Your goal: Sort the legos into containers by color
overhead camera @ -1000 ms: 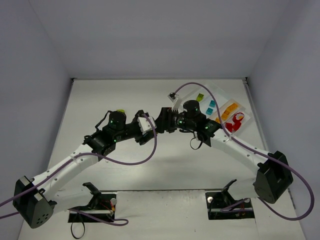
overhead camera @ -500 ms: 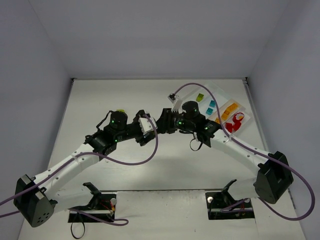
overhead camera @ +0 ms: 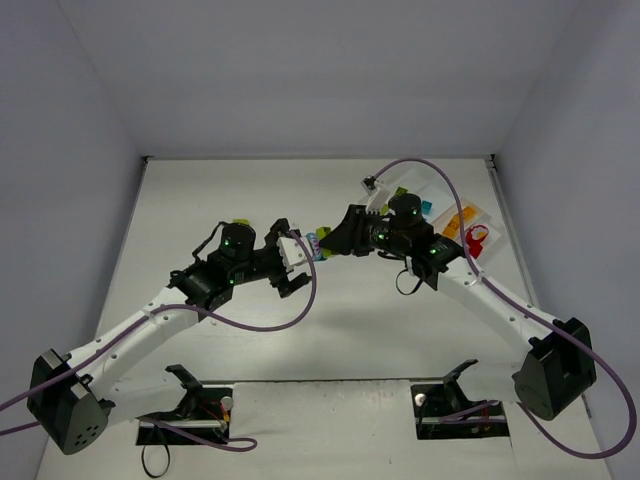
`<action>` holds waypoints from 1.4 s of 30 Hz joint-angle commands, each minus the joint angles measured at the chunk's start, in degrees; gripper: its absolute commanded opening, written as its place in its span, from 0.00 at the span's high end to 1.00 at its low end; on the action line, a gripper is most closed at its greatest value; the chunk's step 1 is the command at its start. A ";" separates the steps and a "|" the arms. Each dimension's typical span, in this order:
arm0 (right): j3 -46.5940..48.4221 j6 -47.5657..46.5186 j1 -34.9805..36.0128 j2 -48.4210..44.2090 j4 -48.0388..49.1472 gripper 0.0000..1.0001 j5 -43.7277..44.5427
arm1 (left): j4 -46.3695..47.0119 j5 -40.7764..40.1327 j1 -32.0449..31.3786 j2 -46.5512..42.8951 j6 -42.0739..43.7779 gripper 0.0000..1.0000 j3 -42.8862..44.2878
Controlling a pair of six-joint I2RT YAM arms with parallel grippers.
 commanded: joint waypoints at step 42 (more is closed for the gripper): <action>-0.34 3.14 1.92 0.79 10.02 1.00 -8.61 | 9.88 1.69 -0.44 1.77 -3.69 0.59 0.82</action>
